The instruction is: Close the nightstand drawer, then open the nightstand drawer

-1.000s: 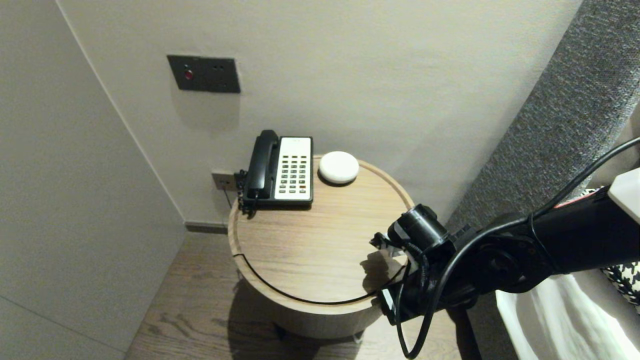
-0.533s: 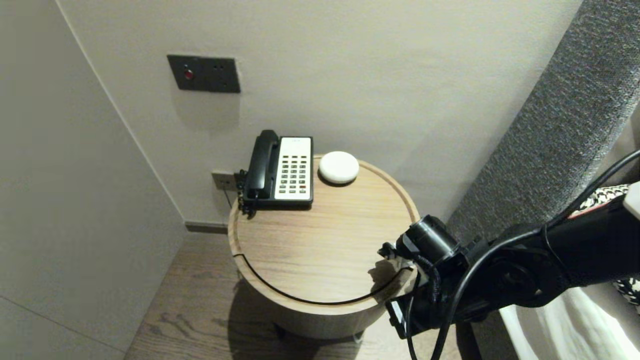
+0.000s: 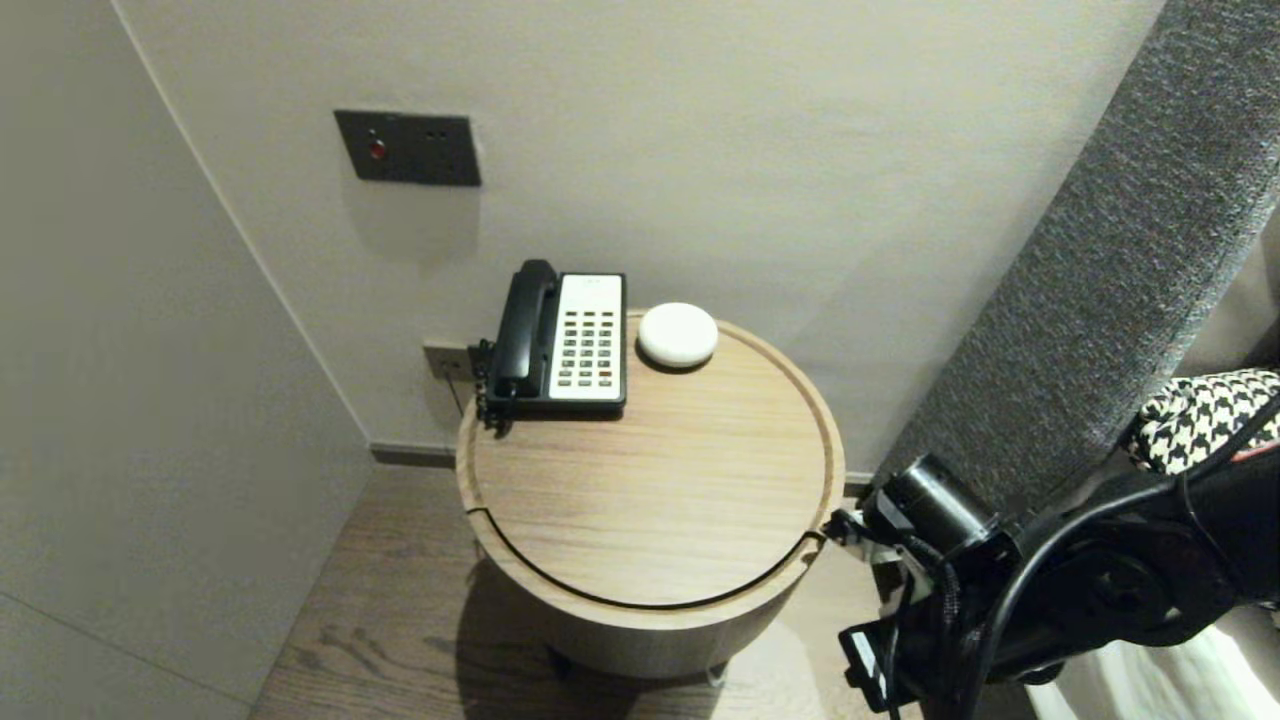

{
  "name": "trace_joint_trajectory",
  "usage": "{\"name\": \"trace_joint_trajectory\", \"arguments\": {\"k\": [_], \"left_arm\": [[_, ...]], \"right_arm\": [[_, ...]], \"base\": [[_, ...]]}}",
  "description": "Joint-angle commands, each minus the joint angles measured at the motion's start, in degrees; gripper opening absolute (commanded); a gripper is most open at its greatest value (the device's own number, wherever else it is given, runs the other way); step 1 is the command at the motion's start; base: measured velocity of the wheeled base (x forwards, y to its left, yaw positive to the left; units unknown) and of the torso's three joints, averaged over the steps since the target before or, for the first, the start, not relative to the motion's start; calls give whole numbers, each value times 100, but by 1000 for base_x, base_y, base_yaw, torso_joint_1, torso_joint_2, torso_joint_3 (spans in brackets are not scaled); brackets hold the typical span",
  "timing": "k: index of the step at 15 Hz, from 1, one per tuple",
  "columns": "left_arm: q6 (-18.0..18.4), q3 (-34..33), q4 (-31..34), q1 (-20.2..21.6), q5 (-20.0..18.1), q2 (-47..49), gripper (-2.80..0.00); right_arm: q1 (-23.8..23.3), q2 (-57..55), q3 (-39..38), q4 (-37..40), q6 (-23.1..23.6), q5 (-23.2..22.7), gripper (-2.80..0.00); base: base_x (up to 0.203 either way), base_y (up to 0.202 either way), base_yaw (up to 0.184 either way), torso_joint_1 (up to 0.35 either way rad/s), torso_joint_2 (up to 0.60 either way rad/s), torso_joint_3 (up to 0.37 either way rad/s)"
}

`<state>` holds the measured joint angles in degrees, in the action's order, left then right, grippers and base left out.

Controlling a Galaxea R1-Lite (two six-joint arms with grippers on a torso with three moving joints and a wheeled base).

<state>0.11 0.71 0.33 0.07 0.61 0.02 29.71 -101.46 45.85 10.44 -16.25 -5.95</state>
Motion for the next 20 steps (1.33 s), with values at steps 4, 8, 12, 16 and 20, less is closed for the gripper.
{"name": "trace_joint_trajectory", "arguments": {"k": [4,8,12,16,20], "left_arm": [[-2,0,2,1,1,-2,-280],[3,0,2,-4,1,-2,-280],[-2,0,2,1,1,-2,-280],[-2,0,2,1,1,-2,-280],[-2,0,2,1,1,-2,-280]], "right_arm": [[-1316,61,-891,-776,436,-29,-280],[-2358,-1,-1115,-1180,838,-32,-280],[-3373,15,-1117,-1423,1302,-29,-280],[-4353,140,-1088,-1857,1833,-14,-280],[-4830,1070,-999,-1869,2106,-27,-280]], "base": [[0,0,0,0,0,0],[0,0,0,0,0,0],[0,0,0,0,0,0],[0,0,0,0,0,0],[0,0,0,0,0,0]]}}
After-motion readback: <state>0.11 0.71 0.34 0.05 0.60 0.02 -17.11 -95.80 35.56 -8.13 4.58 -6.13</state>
